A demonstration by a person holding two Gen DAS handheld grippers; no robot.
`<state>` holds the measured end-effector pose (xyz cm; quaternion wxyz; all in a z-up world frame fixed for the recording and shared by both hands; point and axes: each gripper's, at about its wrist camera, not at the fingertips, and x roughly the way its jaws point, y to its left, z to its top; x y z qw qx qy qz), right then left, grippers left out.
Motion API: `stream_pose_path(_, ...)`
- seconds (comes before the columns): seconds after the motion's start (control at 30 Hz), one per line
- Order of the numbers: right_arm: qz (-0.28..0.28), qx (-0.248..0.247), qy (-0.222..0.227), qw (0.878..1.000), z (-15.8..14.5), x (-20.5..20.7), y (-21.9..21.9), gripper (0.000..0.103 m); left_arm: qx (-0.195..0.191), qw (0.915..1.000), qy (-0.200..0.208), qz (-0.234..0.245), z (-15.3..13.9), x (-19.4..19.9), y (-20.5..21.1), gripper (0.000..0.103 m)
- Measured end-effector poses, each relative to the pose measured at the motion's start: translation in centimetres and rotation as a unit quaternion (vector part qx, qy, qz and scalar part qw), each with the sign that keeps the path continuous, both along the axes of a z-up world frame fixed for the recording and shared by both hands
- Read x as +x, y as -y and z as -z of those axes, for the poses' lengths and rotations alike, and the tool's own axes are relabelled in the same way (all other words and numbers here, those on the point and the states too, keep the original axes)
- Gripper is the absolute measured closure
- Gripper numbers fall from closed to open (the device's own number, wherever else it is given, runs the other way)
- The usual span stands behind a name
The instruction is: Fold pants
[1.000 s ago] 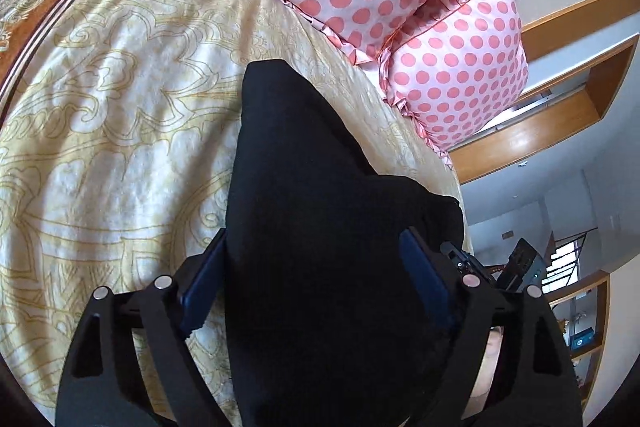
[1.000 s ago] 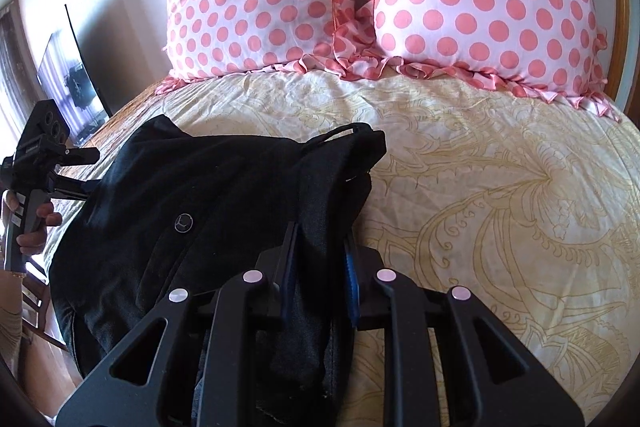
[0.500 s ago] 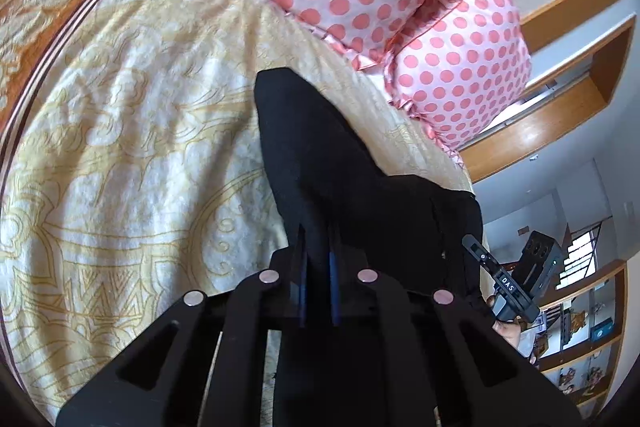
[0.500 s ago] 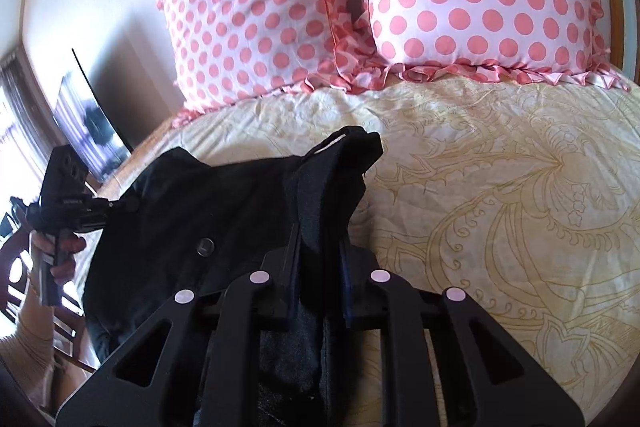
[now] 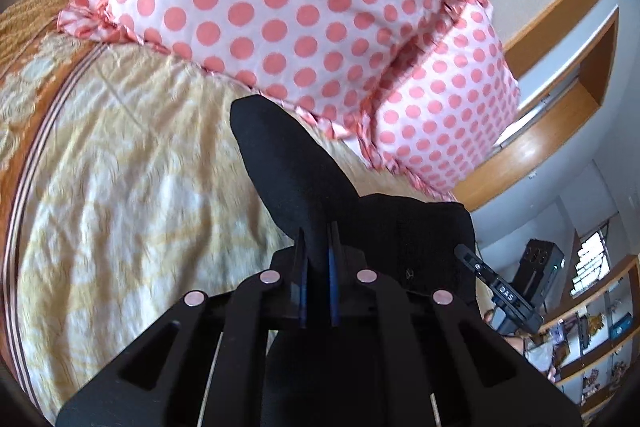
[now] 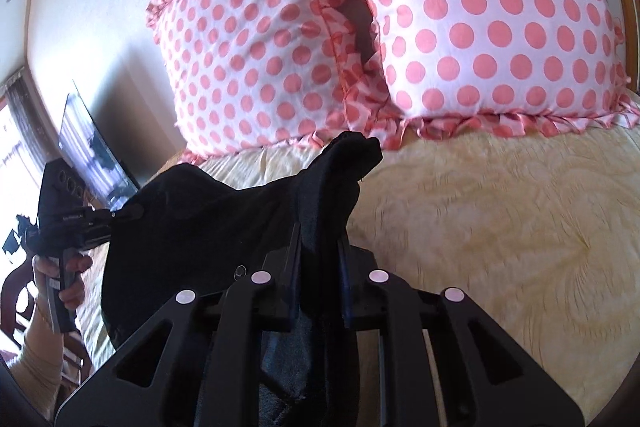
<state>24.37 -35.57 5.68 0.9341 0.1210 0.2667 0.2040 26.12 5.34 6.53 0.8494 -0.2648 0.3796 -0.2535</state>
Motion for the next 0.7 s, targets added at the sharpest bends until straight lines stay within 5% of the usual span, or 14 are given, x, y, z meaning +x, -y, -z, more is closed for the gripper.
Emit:
stream_pose_path(0.2,0.038,-0.043,-0.065,0.996,2.4,3.2,-0.3,0.086,0.045,0.9966,-0.054,-0.044,3.2,3.2,-0.3,0.091)
stream_pose_path(0.3,0.055,-0.037,-0.079,0.995,2.4,2.8,0.6,0.073,0.038,0.9960,-0.046,-0.065,3.6,2.7,-1.2,0.071)
stream_pose_path(0.33,0.075,-0.049,-0.074,0.993,2.0,2.1,0.8,0.069,0.031,0.9964,-0.036,-0.070,3.2,2.2,-1.7,0.052)
stream_pose_path(0.43,0.111,-0.119,-0.014,0.987,-0.1,-1.7,-0.4,0.068,0.022,0.9958,0.019,-0.087,1.0,-1.0,-2.9,0.036)
stream_pose_path(0.53,0.077,-0.165,0.043,0.982,-1.6,-6.4,-3.5,0.052,-0.020,0.9975,0.062,-0.028,-1.1,-5.3,-2.2,0.031)
stream_pose_path(0.7,0.018,-0.236,0.040,0.971,0.2,-9.9,-8.3,0.051,-0.060,0.9963,0.019,0.059,0.6,-10.0,1.8,0.029)
